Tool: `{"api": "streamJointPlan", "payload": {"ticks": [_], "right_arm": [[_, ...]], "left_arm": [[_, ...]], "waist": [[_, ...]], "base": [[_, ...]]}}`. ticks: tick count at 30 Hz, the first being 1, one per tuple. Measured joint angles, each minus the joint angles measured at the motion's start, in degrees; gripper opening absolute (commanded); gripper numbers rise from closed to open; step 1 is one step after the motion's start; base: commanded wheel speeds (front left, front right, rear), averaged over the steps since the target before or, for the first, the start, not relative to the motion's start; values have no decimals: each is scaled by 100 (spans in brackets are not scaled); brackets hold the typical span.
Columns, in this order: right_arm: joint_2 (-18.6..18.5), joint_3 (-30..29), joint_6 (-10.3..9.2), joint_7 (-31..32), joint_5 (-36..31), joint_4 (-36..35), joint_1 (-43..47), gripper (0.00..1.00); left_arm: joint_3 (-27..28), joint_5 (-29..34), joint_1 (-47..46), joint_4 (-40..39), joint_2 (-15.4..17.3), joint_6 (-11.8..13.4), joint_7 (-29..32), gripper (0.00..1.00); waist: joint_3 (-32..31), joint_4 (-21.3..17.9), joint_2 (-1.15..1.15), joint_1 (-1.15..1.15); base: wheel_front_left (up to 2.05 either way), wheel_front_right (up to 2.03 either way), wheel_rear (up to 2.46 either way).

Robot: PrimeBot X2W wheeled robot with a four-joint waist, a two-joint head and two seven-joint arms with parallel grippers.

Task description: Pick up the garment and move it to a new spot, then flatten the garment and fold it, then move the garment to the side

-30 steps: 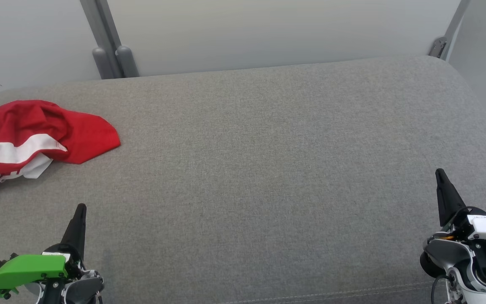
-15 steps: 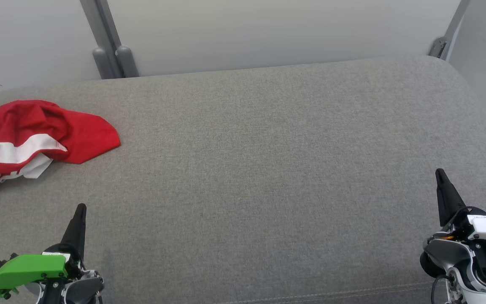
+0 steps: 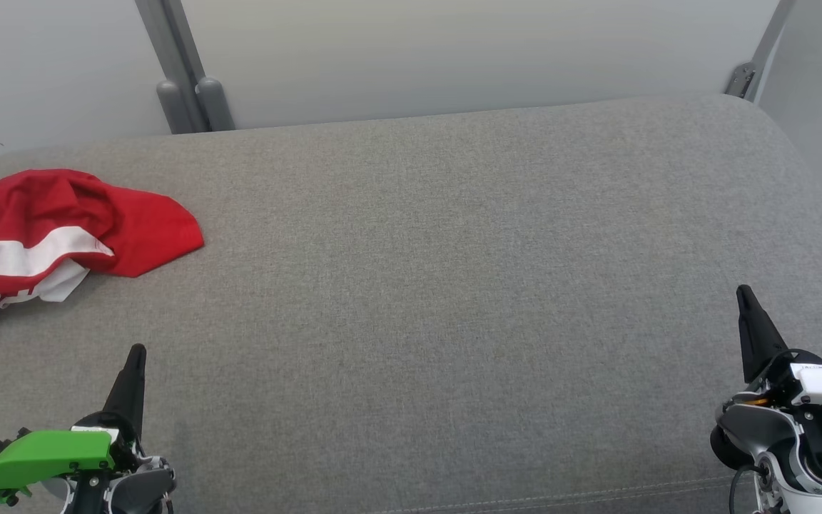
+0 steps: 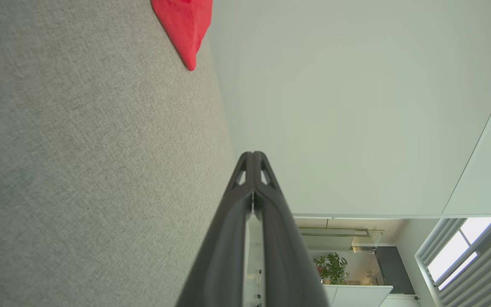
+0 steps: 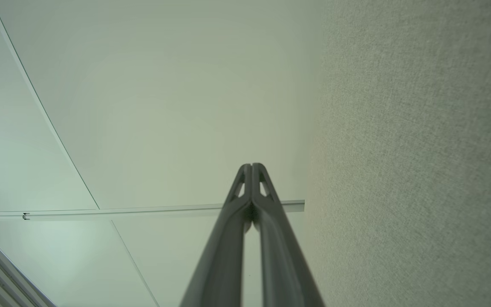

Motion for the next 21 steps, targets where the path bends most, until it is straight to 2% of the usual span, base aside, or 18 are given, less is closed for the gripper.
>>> {"api": "streamJointPlan", "payload": {"ticks": [21], "right_arm": [[0,0,0,0,1,0,0,0]], "left_arm": [[0,0,0,0,0,0,0,0]], "waist": [[0,0,0,0]], "base": [[0,0,0]]}}
